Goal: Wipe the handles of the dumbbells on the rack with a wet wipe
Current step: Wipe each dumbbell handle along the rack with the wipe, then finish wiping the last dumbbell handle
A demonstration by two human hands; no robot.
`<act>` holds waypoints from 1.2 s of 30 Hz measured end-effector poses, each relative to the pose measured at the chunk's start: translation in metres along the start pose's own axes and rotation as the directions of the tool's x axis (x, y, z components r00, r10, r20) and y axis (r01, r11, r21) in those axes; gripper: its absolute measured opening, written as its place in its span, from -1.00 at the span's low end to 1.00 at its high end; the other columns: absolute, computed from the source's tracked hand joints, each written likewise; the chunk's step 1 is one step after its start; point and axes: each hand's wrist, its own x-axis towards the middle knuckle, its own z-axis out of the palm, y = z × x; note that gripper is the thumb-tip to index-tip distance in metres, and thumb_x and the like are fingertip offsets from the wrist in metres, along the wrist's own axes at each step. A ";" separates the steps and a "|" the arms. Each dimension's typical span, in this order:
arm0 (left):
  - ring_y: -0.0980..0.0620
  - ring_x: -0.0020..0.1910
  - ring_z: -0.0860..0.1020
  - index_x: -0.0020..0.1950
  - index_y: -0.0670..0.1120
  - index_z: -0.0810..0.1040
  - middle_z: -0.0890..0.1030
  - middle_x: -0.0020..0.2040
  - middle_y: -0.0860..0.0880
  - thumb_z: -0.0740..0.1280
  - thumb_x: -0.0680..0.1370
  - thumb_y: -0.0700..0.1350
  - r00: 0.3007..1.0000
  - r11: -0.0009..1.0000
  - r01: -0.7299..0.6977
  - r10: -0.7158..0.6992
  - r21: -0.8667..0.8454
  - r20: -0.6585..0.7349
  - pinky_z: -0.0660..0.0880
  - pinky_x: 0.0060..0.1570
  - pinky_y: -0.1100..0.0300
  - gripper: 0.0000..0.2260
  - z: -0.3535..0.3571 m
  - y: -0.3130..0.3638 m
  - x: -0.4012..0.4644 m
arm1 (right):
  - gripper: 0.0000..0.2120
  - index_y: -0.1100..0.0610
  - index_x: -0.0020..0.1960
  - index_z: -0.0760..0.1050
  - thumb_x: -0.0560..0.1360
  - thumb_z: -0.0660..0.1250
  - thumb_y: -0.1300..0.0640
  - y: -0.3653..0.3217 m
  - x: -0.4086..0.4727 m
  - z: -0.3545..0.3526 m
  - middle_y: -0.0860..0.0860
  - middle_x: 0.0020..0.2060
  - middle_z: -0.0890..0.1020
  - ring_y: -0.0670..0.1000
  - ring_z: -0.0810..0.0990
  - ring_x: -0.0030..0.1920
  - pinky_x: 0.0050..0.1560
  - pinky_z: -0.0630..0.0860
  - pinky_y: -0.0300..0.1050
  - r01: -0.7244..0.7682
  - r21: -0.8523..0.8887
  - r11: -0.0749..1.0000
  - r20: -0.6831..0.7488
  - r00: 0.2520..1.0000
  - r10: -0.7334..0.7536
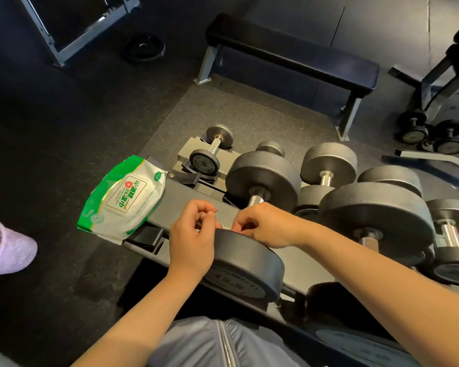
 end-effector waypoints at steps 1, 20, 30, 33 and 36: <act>0.14 -0.31 0.53 -0.19 -0.01 0.47 0.57 -0.36 0.03 0.26 0.56 -0.30 1.000 1.000 0.004 -0.004 0.003 0.001 0.40 -0.27 0.38 -0.78 0.000 0.001 0.000 | -0.88 0.18 -0.01 0.61 0.54 0.31 0.19 0.000 -0.001 -0.001 0.01 -0.08 0.61 -0.06 0.53 -0.08 -0.05 0.44 -0.31 0.005 0.012 1.000 0.015 1.000 -0.005; 0.12 -0.20 0.56 -0.13 0.07 0.50 0.59 -0.24 0.06 0.30 0.57 -0.23 0.974 0.984 0.132 -0.106 -0.120 0.201 0.45 -0.20 0.37 -0.81 -0.017 -0.001 0.008 | -0.84 0.07 0.00 0.60 0.48 0.35 0.27 -0.021 0.008 -0.018 -0.03 -0.01 0.60 -0.04 0.56 0.01 0.02 0.52 -0.17 -0.160 -0.180 0.971 -0.131 0.982 0.137; 0.16 0.09 0.58 0.25 0.25 0.37 0.41 0.25 0.19 0.58 0.30 -0.11 0.995 0.949 0.085 -0.096 -0.302 -0.023 0.57 -0.03 0.23 -0.35 -0.216 -0.040 0.059 | -0.87 0.15 -0.12 0.58 0.48 0.34 0.35 -0.233 0.157 0.008 0.11 -0.20 0.63 0.04 0.57 -0.24 -0.11 0.57 -0.02 0.103 0.267 0.958 -0.278 0.960 -0.026; 0.10 0.06 0.62 0.14 0.18 0.50 0.61 0.14 0.04 0.60 0.25 -0.09 0.964 0.940 0.174 -0.223 -0.292 -0.143 0.57 -0.02 0.21 -0.47 -0.284 -0.072 0.064 | -0.78 -0.03 -0.25 0.53 0.45 0.38 0.27 -0.290 0.221 0.050 0.07 -0.25 0.64 0.01 0.59 -0.23 -0.04 0.57 0.03 0.137 0.157 0.978 -0.158 0.981 -0.112; 0.17 -0.12 0.65 0.00 0.12 0.54 0.69 -0.07 0.03 0.59 0.33 -0.17 0.899 0.931 0.265 -0.333 -0.251 -0.285 0.53 -0.15 0.35 -0.63 -0.347 -0.107 0.057 | -0.77 -0.05 -0.28 0.51 0.44 0.40 0.24 -0.339 0.275 0.090 0.01 -0.27 0.62 0.04 0.63 -0.20 -0.02 0.58 0.03 0.181 0.113 0.977 -0.018 0.983 -0.180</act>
